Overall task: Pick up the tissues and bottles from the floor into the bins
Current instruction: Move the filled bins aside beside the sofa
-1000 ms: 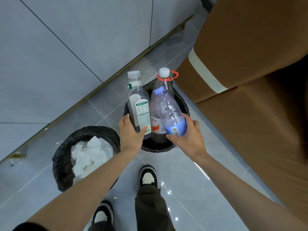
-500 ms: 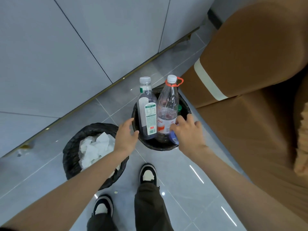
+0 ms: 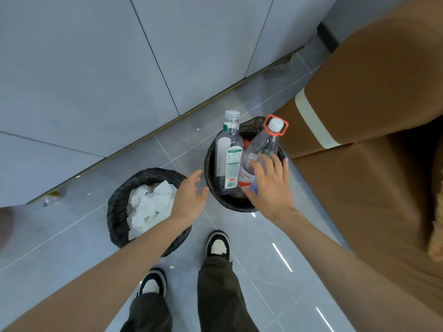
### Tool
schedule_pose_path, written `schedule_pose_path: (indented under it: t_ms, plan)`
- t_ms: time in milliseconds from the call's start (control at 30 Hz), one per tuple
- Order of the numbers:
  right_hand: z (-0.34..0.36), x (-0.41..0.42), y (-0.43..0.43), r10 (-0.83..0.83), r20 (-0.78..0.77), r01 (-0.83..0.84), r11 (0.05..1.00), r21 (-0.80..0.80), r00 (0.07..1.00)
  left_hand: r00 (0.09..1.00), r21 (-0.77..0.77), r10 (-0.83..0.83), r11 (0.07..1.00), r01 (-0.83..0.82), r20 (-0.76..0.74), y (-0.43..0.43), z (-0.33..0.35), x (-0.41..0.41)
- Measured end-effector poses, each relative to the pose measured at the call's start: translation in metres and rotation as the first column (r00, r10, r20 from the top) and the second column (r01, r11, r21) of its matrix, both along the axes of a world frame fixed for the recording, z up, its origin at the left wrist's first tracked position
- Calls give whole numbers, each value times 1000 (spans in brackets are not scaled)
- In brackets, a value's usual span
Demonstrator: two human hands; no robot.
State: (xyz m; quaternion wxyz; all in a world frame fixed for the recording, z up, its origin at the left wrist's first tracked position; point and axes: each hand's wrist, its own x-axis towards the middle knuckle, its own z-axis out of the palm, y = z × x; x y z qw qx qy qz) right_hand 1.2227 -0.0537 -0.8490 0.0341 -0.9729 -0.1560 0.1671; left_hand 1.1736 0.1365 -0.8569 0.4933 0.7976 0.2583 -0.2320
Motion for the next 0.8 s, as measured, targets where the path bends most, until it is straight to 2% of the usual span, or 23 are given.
schedule_pose_path:
  t_ms: [67, 133, 200, 267, 400, 500, 667, 800]
  plan:
    - [10, -9, 8, 0, 80, -10, 992, 126, 997, 999, 5, 28, 1000, -28, -16, 7, 6, -7]
    - [18, -23, 19, -24, 69, 5, 965, 264, 997, 996, 25, 82, 996, -81, -29, 18, 11, -17]
    - [22, -38, 32, -56, -59, 75, 918, 389, 997, 991, 59, 131, 990, -130, -16, 31, 12, -27]
    - [20, -54, 46, -75, -233, 172, 885, 432, 970, 984, 108, 177, 979, -175, -14, 48, 9, -37]
    - [-3, -90, 78, -141, -490, 354, 856, 376, 860, 980, 241, 196, 952, -188, -12, 94, -17, -66]
    - [-30, -112, 102, -288, -613, 558, 771, 308, 736, 980, 300, 199, 936, -182, -26, 131, -43, -88]
    - [-81, -134, 144, -475, -707, 781, 600, 174, 523, 971, 358, 200, 923, -142, -131, 187, -97, -114]
    - [-121, -147, 172, -567, -708, 863, 491, 120, 421, 947, 286, 236, 943, -169, -218, 214, -135, -122]
